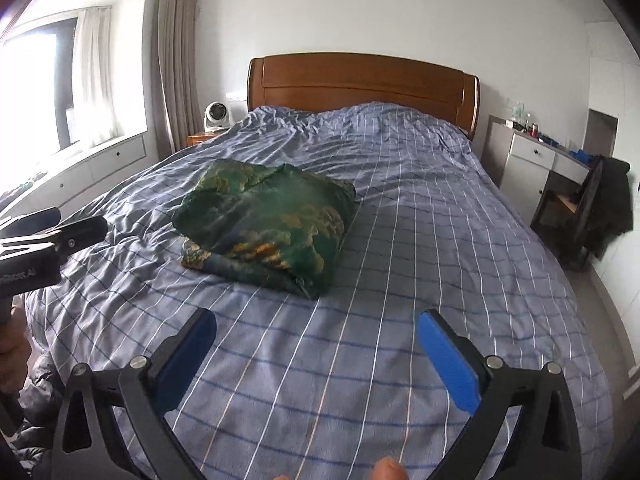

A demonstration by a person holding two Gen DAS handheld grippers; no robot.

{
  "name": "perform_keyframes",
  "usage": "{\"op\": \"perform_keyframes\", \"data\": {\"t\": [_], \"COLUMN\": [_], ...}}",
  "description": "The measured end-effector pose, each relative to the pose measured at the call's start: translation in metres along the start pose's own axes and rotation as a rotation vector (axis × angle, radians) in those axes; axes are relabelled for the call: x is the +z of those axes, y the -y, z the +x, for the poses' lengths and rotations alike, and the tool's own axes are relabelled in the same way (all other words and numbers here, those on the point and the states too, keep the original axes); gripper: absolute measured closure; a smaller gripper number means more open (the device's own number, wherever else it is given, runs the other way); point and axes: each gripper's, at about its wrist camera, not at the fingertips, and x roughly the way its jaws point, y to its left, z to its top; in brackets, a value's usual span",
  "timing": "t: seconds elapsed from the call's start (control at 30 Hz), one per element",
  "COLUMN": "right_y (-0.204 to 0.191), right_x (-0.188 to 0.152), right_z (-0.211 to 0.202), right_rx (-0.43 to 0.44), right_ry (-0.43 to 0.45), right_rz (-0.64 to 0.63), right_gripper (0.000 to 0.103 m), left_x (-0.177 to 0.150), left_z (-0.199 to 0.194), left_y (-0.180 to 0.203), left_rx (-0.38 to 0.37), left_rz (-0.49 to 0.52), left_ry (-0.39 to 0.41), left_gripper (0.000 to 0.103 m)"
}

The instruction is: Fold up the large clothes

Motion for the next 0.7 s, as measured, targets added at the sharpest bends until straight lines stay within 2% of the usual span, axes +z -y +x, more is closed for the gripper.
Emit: {"op": "perform_keyframes", "data": {"t": [0.1,0.2,0.5,0.6,0.7], "right_y": [0.005,0.010,-0.011,-0.017,-0.017], "right_x": [-0.004,-0.005,0.006,0.007,0.007], "right_z": [-0.010,-0.026,-0.028,-0.033,-0.036], "right_rx": [0.007,-0.034,-0.068,-0.052,-0.026], "right_ry": [0.020,0.077,0.002,-0.008,-0.033], "right_rz": [0.030,0.068,0.016,0.009,0.031], "right_gripper": [0.000,0.000,0.000,0.000,0.000], "left_x": [-0.003,-0.004,-0.002,-0.004,-0.007], "left_z": [-0.009,-0.016,-0.028,-0.027,-0.028], "left_y": [-0.002,-0.001,0.002,0.005,0.010], "left_rx": [0.011,0.019,-0.014,-0.028,0.000], "left_rz": [-0.006,-0.005,-0.024,-0.018,0.009], "left_ry": [0.006,0.010,-0.026,-0.044,-0.045], "left_gripper": [0.000,0.000,0.000,0.000,0.000]}}
